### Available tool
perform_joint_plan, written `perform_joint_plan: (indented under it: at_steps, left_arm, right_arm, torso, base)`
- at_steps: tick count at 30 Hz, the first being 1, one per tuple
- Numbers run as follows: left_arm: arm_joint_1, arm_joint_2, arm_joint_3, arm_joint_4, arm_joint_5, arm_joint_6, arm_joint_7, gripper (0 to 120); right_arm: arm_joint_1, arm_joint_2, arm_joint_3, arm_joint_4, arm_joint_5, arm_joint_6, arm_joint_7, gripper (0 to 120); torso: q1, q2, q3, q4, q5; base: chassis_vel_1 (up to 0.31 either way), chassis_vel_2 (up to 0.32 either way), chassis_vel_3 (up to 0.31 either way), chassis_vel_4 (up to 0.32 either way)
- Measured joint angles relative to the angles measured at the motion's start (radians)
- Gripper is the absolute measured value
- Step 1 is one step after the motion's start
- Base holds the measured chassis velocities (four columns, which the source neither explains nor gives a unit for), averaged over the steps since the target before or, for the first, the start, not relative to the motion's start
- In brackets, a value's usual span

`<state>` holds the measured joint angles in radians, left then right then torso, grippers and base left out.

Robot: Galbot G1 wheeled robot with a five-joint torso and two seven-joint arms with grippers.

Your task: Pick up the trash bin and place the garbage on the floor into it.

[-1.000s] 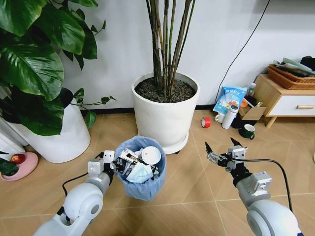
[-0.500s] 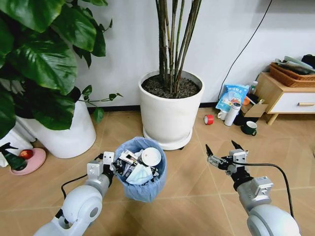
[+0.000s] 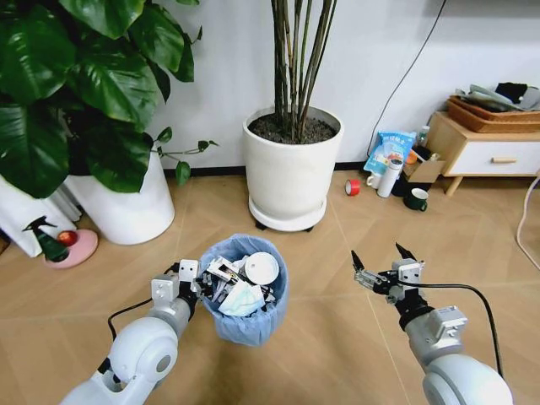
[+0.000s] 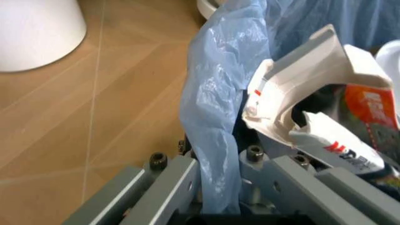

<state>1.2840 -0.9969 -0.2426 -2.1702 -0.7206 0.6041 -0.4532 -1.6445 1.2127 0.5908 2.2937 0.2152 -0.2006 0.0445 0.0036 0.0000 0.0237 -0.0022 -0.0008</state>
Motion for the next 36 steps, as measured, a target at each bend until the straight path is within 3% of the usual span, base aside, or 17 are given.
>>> perform_joint_plan:
  at_steps: [18,36]
  left_arm:
    - [-0.006,-0.003,-0.004,0.011,-0.002,-0.001,0.000,0]
    - [-0.019,0.001,-0.002,0.020,-0.011,-0.001,-0.002,0]
  right_arm:
    - [0.006,-0.020,-0.002,-0.010,0.013,0.006,-0.015,100]
    - [0.000,-0.028,0.008,-0.011,0.013,0.015,-0.023,100]
  torso:
    - [0.000,0.000,0.000,0.0001,0.0000]
    - [0.000,0.000,0.000,0.0000,0.0003]
  base:
    - [0.265,-0.099,-0.261,0.110]
    - [0.363,-0.226,-0.361,0.222]
